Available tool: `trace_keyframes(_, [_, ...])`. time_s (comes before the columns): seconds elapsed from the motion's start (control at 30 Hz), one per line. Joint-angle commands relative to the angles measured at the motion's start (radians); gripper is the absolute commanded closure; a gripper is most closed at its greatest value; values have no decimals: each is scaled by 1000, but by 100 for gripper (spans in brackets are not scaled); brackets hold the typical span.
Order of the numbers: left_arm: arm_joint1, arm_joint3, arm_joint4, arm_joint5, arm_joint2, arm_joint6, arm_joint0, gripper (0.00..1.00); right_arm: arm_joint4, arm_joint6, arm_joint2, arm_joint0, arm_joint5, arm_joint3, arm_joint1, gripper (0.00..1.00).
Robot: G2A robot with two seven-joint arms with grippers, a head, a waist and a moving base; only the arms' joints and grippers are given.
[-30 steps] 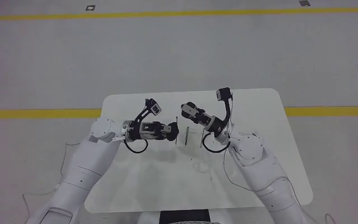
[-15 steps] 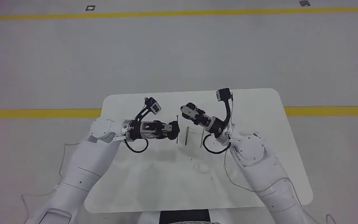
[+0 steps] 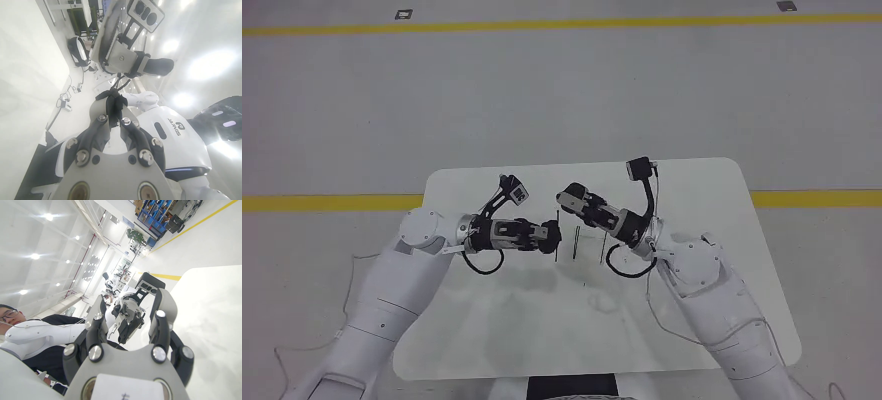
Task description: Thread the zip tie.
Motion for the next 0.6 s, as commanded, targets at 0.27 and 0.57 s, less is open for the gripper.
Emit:
trace_keyframes(0.27, [9, -7, 4, -20, 0, 3, -8, 100, -35, 27, 0, -7, 0, -13, 13, 62])
trace_keyframes(0.57, [17, -12, 2, -32, 5, 5, -11, 100, -37, 41, -15, -5, 0, -15, 22, 65])
